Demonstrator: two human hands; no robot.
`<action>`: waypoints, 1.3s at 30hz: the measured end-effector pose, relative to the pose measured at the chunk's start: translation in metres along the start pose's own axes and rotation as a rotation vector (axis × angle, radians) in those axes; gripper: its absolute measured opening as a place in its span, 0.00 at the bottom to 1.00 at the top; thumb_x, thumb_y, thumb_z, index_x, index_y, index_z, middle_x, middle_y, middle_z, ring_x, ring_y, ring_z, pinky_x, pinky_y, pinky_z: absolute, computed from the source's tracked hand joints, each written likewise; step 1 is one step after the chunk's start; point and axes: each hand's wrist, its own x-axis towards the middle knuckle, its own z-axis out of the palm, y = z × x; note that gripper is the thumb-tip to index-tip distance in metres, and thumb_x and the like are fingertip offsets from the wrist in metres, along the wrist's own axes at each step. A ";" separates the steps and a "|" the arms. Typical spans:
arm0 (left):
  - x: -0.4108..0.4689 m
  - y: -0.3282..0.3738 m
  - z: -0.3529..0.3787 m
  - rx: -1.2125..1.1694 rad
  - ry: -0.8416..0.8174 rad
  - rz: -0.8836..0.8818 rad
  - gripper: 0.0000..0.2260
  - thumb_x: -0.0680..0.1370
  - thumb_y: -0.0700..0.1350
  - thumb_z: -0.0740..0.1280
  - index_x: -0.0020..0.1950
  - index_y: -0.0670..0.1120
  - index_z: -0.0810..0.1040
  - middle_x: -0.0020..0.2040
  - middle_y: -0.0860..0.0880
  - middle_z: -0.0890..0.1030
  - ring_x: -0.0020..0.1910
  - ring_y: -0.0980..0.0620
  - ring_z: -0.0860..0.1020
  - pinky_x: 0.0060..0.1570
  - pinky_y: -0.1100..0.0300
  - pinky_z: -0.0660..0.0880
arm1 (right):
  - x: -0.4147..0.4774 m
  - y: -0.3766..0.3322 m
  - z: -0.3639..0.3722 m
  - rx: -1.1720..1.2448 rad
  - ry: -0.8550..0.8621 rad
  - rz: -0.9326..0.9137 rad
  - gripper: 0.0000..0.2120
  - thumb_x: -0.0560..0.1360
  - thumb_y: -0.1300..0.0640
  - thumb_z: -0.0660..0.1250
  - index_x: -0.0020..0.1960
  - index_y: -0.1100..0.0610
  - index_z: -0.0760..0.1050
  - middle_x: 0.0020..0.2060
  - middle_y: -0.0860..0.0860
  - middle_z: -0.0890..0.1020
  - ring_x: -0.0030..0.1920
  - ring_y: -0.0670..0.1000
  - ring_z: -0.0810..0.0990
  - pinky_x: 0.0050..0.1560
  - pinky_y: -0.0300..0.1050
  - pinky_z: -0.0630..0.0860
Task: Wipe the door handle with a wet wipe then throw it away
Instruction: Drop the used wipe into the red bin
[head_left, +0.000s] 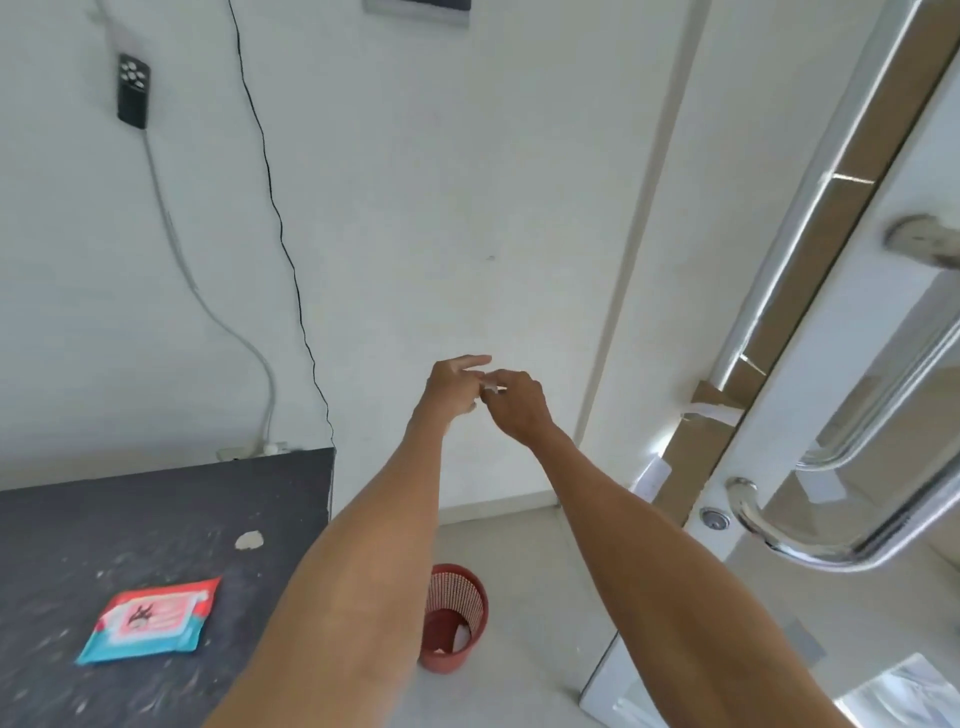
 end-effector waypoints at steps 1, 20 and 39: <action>0.006 -0.023 0.002 -0.042 0.016 -0.039 0.17 0.72 0.37 0.65 0.58 0.49 0.80 0.51 0.42 0.84 0.42 0.50 0.78 0.50 0.57 0.75 | 0.001 0.014 0.015 0.008 -0.010 -0.002 0.12 0.76 0.61 0.59 0.52 0.60 0.80 0.50 0.55 0.84 0.53 0.57 0.81 0.55 0.49 0.75; 0.111 -0.604 0.089 -0.423 0.133 -0.452 0.21 0.82 0.54 0.55 0.64 0.38 0.71 0.68 0.38 0.71 0.65 0.41 0.72 0.63 0.50 0.71 | -0.031 0.421 0.424 0.318 -0.290 0.413 0.12 0.74 0.62 0.62 0.50 0.69 0.80 0.46 0.64 0.83 0.43 0.57 0.79 0.50 0.54 0.78; 0.149 -0.769 0.104 -0.312 0.220 -0.402 0.34 0.79 0.65 0.50 0.76 0.42 0.57 0.74 0.40 0.65 0.72 0.40 0.65 0.70 0.46 0.66 | -0.047 0.528 0.560 0.332 -0.396 0.533 0.11 0.73 0.59 0.61 0.43 0.66 0.77 0.39 0.59 0.82 0.40 0.58 0.79 0.43 0.51 0.78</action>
